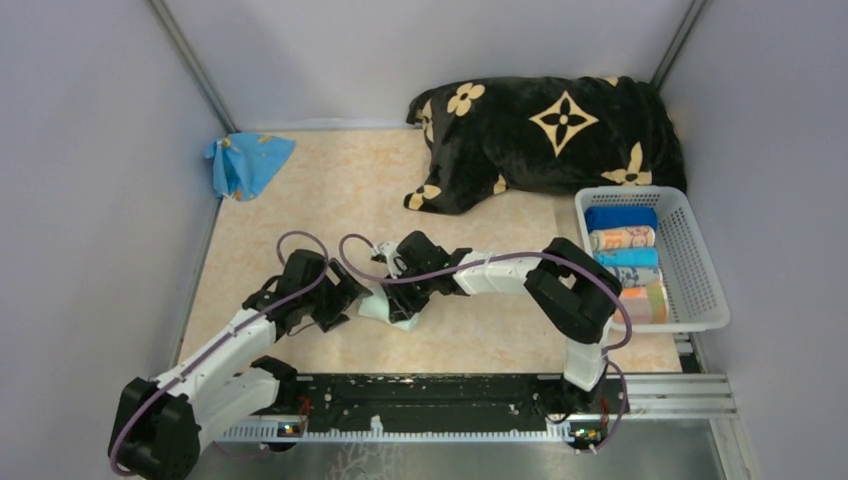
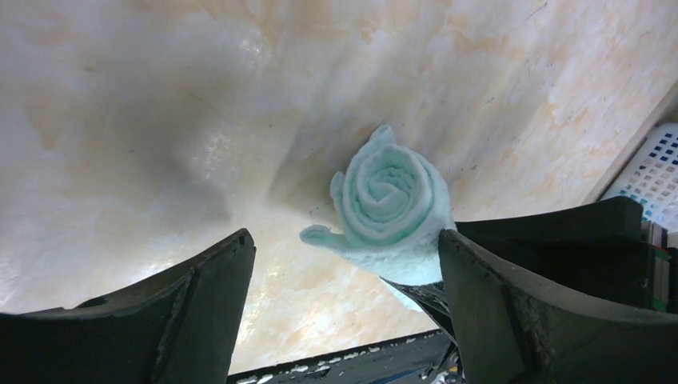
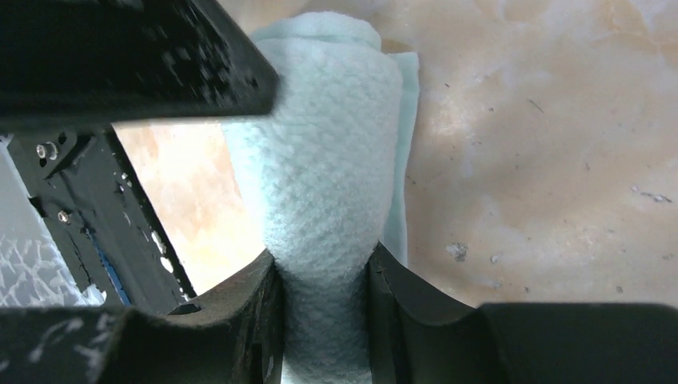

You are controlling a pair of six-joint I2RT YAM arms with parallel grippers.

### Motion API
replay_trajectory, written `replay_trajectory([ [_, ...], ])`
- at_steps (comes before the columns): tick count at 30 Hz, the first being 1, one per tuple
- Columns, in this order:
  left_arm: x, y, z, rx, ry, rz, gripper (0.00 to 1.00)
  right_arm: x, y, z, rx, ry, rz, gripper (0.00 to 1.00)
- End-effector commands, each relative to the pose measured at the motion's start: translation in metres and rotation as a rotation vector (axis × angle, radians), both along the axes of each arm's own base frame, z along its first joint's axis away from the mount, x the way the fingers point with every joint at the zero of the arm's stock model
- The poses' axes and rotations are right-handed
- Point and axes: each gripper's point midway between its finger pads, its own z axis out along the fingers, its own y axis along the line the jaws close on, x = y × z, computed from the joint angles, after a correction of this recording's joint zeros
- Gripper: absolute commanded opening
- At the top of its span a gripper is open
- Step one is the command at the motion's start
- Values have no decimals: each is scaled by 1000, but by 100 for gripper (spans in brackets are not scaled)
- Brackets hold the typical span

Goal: Roll the towels
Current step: Pick up the towel at the center of the board.

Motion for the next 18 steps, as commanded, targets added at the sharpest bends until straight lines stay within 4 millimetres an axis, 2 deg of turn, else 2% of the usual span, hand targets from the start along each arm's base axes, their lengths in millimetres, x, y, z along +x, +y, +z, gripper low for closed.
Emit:
replay_trajectory([
  [1,20,22,31,112,-92,47,91,-4,-35,-4,-136,-40,-57,4],
  [4,35,32,56,185,-167,46,93,8,-45,23,-148,-134,-93,0],
  [6,43,37,72,234,-211,37,94,19,-55,49,-143,-199,-134,0],
  [10,58,53,110,350,-312,26,97,47,-94,93,-183,-315,-284,0],
  [13,69,67,142,455,-406,10,99,71,-139,122,-238,-388,-431,0],
  [18,83,80,192,578,-562,-25,100,109,-245,167,-435,-545,-739,0],
])
